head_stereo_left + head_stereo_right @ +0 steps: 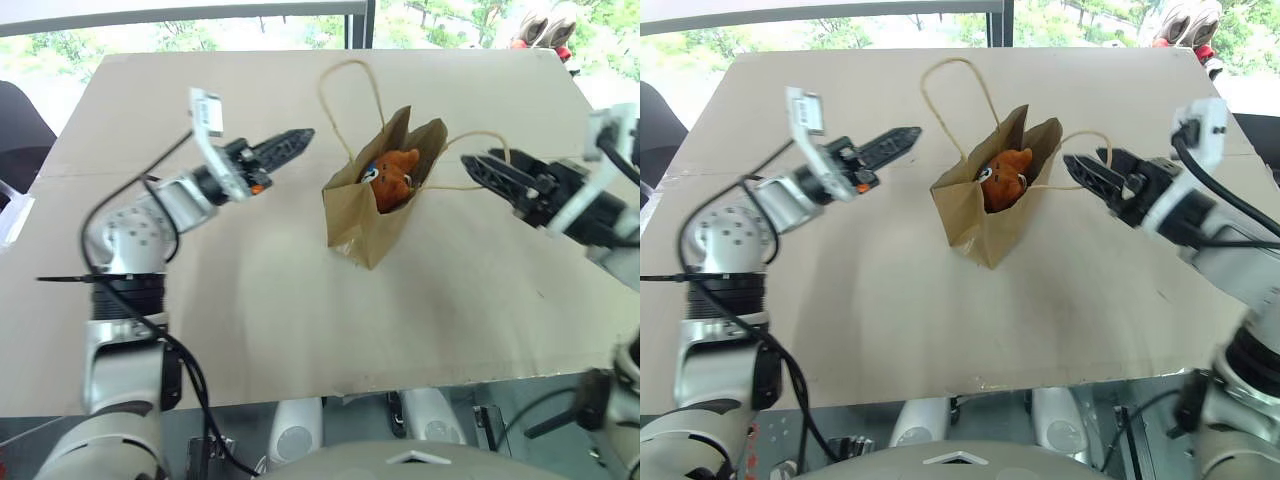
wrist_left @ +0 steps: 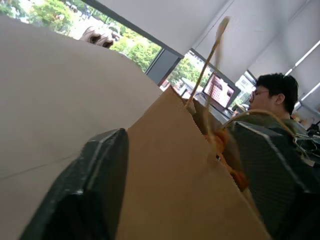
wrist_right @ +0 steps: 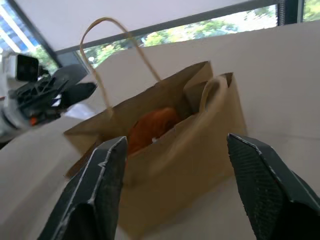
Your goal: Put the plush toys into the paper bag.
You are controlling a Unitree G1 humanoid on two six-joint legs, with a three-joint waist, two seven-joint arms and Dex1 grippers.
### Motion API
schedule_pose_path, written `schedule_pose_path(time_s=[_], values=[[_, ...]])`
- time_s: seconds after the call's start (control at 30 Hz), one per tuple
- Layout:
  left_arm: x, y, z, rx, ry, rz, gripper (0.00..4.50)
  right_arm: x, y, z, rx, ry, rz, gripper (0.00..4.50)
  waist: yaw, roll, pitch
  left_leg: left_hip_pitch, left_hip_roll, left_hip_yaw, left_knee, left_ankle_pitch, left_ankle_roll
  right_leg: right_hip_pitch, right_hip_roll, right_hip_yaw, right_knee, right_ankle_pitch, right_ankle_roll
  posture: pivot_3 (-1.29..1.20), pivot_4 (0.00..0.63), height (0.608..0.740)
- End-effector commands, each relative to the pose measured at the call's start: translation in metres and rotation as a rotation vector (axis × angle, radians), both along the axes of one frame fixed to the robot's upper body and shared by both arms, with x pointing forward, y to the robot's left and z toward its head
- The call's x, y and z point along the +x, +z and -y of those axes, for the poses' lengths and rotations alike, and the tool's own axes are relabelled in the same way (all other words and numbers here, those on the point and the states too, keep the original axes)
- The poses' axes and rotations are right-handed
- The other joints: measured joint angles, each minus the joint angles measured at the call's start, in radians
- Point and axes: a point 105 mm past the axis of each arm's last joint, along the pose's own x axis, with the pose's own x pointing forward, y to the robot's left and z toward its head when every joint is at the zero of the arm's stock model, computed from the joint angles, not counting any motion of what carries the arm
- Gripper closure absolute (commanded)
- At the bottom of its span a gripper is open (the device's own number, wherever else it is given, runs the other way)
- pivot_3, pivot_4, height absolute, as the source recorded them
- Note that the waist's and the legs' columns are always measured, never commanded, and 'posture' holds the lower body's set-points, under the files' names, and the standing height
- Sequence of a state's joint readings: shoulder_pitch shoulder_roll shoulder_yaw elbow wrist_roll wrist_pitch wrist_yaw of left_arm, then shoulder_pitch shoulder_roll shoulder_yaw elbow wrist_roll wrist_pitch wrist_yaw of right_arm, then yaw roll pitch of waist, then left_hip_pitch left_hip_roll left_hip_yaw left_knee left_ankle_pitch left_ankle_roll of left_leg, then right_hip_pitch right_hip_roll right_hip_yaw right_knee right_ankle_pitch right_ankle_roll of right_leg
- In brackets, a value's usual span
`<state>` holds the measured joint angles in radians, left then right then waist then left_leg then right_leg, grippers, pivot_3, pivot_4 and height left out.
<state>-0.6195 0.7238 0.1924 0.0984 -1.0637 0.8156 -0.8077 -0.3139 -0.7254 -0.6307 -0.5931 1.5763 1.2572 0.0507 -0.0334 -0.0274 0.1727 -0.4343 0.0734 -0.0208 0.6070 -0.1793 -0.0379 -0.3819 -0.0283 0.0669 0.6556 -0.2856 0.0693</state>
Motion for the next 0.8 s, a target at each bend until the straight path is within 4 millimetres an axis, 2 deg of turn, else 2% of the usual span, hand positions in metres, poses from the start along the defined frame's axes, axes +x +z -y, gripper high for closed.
schedule_pose_path(time_s=[0.03,0.07,0.13,0.2,0.27,0.3,0.43,0.5,0.6,0.8], values=[[-0.022,-0.013,0.012,0.155,-0.136,0.086,0.02,-0.021,0.009,0.008,-0.029,0.033,0.024,1.41,0.000,0.000,0.000,0.000,0.000,0.000,0.000,0.000,0.000,0.000,0.000,0.000,0.000,0.000,0.000,0.00,0.150,0.740],[-0.024,-0.020,0.015,0.189,-0.151,0.094,0.00,-0.022,0.005,0.012,-0.059,0.015,0.005,1.66,0.000,0.000,0.000,0.000,0.000,0.000,0.000,0.000,0.000,0.000,0.000,0.000,0.000,0.000,0.000,0.00,0.150,0.740],[-0.032,-0.038,0.026,0.251,-0.197,0.107,0.00,-0.024,-0.017,0.011,-0.197,-0.004,-0.040,2.09,0.001,0.000,0.000,0.001,0.000,0.001,0.001,0.000,0.000,0.000,-0.001,0.001,0.000,-0.002,-0.003,0.00,0.150,0.740],[-0.036,-0.049,0.036,0.273,-0.224,0.123,0.00,-0.019,-0.038,0.001,-0.288,0.009,-0.055,3.06,0.001,-0.001,0.000,0.001,0.000,0.002,0.002,0.000,0.000,0.001,-0.001,0.002,0.000,-0.002,-0.004,0.00,0.150,0.740],[-0.041,-0.057,0.047,0.288,-0.246,0.146,0.00,-0.004,-0.058,-0.017,-0.347,0.025,-0.023,4.08,-0.003,-0.001,0.000,0.001,0.001,0.002,0.004,0.000,0.000,0.000,-0.001,0.002,0.000,-0.002,-0.004,0.00,0.150,0.740],[-0.043,-0.060,0.050,0.294,-0.253,0.153,0.00,0.003,-0.064,-0.024,-0.352,0.021,-0.005,4.44,-0.007,-0.001,0.000,0.001,0.001,0.002,0.004,0.000,0.000,0.000,-0.001,0.003,0.000,-0.003,-0.003,0.00,0.150,0.740],[-0.047,-0.069,0.059,0.312,-0.250,0.175,0.00,0.042,-0.075,-0.057,-0.286,0.018,0.091,4.44,-0.008,0.000,0.001,0.001,0.000,0.004,0.006,0.000,0.000,-0.002,0.000,0.006,0.002,-0.003,-0.002,0.00,0.150,0.740],[-0.045,-0.069,0.064,0.305,-0.234,0.186,0.00,0.053,-0.077,-0.072,-0.255,0.039,0.119,4.44,-0.005,0.000,0.001,0.001,0.000,0.004,0.006,0.000,0.000,-0.003,0.000,0.006,0.002,-0.003,-0.002,0.00,0.150,0.740],[-0.041,-0.071,0.073,0.302,-0.179,0.203,0.00,0.063,-0.083,-0.090,-0.175,0.081,0.114,4.44,0.006,0.000,0.001,-0.001,0.000,0.003,0.005,0.000,0.000,-0.003,0.001,0.006,0.003,0.000,0.001,0.00,0.150,0.740],[-0.034,-0.080,0.091,0.325,-0.008,0.232,0.00,0.071,-0.094,-0.104,-0.115,0.100,0.101,4.44,0.018,0.000,0.001,0.000,0.000,0.003,0.005,-0.001,0.001,-0.003,0.001,0.006,0.003,0.000,0.001,0.00,0.150,0.740]])
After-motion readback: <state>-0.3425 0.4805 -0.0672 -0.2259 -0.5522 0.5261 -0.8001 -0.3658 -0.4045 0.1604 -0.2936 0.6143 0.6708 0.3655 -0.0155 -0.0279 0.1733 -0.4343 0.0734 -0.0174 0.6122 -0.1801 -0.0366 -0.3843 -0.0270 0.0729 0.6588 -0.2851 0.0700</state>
